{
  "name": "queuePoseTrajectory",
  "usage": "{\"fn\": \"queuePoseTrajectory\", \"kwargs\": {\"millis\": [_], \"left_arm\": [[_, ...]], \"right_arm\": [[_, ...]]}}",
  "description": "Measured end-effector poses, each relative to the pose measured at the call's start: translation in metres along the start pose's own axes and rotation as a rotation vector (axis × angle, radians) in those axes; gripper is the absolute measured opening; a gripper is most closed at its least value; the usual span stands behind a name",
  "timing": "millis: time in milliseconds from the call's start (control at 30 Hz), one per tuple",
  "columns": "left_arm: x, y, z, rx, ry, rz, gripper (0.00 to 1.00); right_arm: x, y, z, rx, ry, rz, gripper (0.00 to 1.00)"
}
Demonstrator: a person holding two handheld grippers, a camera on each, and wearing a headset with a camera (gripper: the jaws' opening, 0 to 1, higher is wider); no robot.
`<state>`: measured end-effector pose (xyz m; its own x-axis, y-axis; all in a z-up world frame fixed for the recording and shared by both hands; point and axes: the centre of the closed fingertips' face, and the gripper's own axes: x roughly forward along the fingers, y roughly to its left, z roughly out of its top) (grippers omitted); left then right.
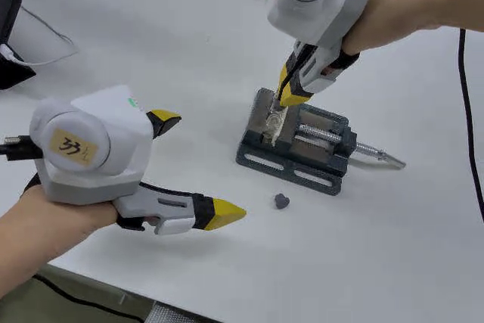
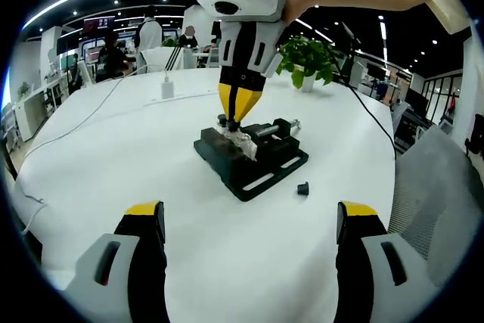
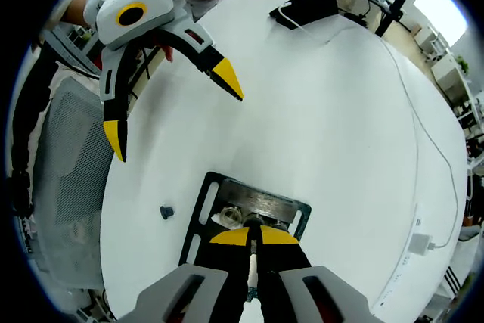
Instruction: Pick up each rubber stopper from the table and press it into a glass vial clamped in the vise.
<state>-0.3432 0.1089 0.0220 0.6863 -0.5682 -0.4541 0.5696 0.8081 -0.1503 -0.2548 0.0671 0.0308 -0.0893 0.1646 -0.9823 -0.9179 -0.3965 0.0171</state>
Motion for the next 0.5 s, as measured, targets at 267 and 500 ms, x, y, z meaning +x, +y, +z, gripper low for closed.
{"fn": "queuePoseTrajectory", "kwargs": {"millis": [267, 500], "left_arm": [[0.0019, 0.0023, 0.0027, 0.0, -0.005, -0.003, 0.93], [0.0033, 0.0038, 0.002, -0.009, -0.009, -0.001, 0.93]], "right_arm": [[0.0013, 0.0006, -0.001, 0.009, 0.015, 0.008, 0.0], [0.0024, 0.0011, -0.0029, 0.013, 0.036, 0.022, 0.0]]}}
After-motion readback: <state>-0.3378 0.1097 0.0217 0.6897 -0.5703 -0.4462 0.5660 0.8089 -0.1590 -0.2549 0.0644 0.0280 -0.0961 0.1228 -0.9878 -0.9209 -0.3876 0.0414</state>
